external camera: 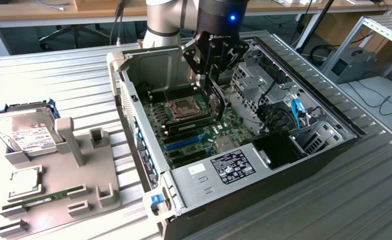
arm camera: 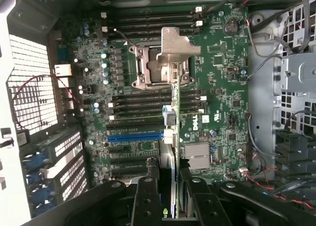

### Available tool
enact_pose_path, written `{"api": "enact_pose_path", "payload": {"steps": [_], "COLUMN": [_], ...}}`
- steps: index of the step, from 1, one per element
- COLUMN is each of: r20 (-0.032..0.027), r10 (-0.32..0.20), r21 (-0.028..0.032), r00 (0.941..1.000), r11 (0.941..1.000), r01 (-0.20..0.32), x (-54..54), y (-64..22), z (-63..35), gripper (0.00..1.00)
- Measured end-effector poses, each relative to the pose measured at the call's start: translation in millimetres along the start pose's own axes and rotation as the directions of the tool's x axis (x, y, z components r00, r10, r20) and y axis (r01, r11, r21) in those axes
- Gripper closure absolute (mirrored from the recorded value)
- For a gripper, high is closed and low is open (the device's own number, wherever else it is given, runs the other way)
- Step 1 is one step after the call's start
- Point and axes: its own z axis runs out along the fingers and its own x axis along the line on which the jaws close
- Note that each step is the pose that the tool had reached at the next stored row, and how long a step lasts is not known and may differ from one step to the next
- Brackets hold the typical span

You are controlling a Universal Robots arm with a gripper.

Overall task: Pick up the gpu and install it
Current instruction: 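Pick up the gpu and move the gpu toward the slot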

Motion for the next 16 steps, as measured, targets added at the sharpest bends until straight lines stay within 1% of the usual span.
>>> {"api": "enact_pose_path", "payload": {"steps": [6,16], "r20": [0.0001,0.0001], "r10": [0.000,0.000], "r21": [0.0018,0.0017], "r00": [1.0000,1.0000], "r11": [1.0000,1.0000], "r01": [0.000,0.000], "x": [-6.3,-6.9], "y": [0.8,0.9], "z": [0.5,0.6], "gripper": [0.74,0.74]}}
